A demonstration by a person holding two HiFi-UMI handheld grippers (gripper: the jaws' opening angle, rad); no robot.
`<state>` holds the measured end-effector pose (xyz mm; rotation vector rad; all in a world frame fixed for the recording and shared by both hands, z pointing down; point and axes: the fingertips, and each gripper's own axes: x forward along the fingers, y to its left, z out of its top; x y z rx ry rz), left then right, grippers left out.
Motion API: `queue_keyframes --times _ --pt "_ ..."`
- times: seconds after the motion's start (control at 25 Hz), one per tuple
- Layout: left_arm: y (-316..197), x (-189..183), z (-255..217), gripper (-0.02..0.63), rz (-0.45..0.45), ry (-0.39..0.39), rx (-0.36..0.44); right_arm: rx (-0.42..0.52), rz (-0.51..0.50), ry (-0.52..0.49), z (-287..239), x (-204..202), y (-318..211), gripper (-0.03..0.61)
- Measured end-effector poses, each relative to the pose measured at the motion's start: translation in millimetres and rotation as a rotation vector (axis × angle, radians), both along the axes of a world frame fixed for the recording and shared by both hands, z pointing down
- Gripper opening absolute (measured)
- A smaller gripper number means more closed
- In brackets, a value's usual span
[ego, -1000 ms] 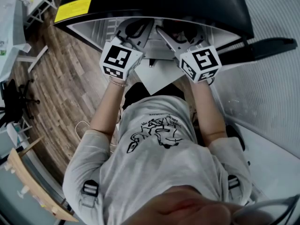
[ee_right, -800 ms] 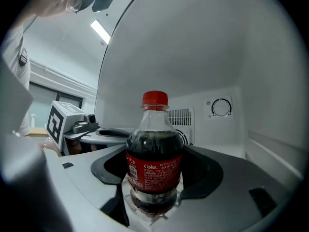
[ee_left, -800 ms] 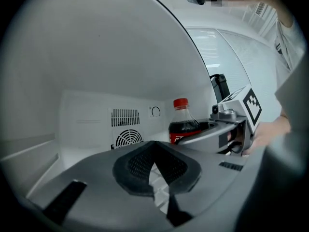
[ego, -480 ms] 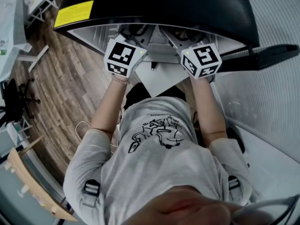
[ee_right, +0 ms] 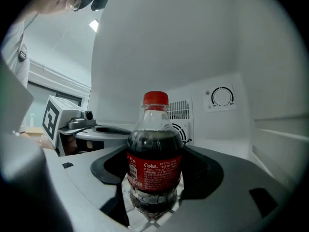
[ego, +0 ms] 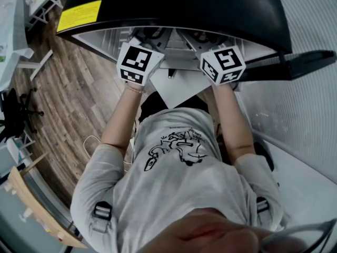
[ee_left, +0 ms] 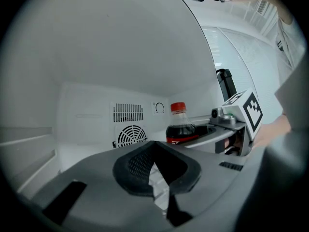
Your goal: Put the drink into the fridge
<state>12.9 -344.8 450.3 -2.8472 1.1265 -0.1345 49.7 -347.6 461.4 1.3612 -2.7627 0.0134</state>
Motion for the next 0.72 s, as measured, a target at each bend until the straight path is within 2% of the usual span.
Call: queue_keyframes --times 0.2,0.36,0.72 --pt "0.4 0.5 2.0 0.003 -0.002 -0.006 -0.01 -0.006 -0.007 -0.005 -0.9 -0.6 0.1 0.322" --pt "1.7 -2.3 2.8 0.003 -0.012 -0.007 -0.023 -0.011 0.034 -0.031 -1.7 5.3 0.0 0.353" --pt "19.3 -7.1 -2.9 0.003 -0.024 0.018 -0.057 -0.064 0.064 -0.047 -1.0 12.6 24.5 0.356"
